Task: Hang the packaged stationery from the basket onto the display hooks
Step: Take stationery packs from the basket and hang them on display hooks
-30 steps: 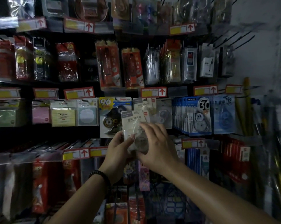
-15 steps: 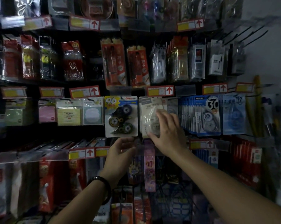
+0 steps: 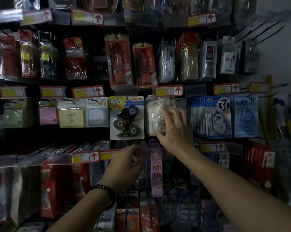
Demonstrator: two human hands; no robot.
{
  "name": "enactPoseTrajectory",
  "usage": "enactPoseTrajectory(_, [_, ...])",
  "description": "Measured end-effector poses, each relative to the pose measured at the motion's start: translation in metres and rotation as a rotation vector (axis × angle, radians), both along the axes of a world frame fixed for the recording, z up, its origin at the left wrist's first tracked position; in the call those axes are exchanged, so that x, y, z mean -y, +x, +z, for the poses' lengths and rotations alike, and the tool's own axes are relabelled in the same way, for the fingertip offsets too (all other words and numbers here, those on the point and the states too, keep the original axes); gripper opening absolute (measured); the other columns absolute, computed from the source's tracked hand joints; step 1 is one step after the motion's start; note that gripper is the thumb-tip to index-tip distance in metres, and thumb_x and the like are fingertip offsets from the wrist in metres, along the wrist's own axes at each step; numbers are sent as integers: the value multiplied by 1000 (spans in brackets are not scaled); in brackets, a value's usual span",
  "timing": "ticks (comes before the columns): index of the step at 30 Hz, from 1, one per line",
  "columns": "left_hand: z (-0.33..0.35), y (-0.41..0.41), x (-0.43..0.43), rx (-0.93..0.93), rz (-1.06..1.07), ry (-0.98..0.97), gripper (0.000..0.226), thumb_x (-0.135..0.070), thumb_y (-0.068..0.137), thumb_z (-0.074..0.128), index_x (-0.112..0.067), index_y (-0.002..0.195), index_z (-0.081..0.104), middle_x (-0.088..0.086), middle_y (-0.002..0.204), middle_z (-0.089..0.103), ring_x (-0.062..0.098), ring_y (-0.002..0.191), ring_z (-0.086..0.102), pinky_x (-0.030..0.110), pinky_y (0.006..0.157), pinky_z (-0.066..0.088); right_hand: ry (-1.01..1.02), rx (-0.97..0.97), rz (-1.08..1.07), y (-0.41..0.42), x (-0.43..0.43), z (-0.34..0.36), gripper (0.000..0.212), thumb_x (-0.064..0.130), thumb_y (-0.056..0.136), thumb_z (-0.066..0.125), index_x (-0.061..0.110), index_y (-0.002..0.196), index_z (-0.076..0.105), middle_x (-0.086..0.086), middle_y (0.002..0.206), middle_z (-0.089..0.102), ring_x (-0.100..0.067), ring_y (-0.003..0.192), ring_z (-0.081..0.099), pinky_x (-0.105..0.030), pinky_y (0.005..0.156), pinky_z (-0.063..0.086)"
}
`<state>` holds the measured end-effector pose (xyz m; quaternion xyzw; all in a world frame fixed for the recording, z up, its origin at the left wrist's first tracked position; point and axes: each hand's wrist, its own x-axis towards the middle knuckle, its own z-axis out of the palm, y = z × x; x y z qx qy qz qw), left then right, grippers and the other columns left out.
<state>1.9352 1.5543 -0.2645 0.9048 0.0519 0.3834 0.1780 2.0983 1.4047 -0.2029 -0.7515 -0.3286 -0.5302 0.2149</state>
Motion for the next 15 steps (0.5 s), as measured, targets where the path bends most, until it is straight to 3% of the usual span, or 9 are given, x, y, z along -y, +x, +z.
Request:
enactPoseTrajectory(3, [-2, -2, 0, -50, 23, 82, 23, -34, 98, 66, -31, 121, 64, -12, 116, 66, 10, 103, 63, 33, 87, 59, -49, -18, 3, 1, 1, -1, 92, 59, 88, 69, 17, 162, 32, -5, 146, 47, -31, 134, 41, -45, 95, 56])
enactPoseTrajectory(11, [-13, -7, 2, -169, 41, 117, 13, -38, 99, 63, -35, 112, 62, -12, 114, 64, 10, 99, 63, 29, 82, 58, -149, -134, -65, 3, -5, 9, 99, 56, 85, 77, 20, 160, 23, -4, 150, 45, -32, 135, 40, -48, 95, 55])
enactPoseTrajectory(15, [-21, -14, 5, -216, 22, 110, 18, -42, 99, 63, -37, 116, 62, -14, 115, 61, 9, 103, 63, 32, 87, 60, -193, -175, -96, 4, -11, 16, 100, 53, 86, 76, 20, 161, 18, -7, 154, 42, -34, 135, 40, -48, 97, 53])
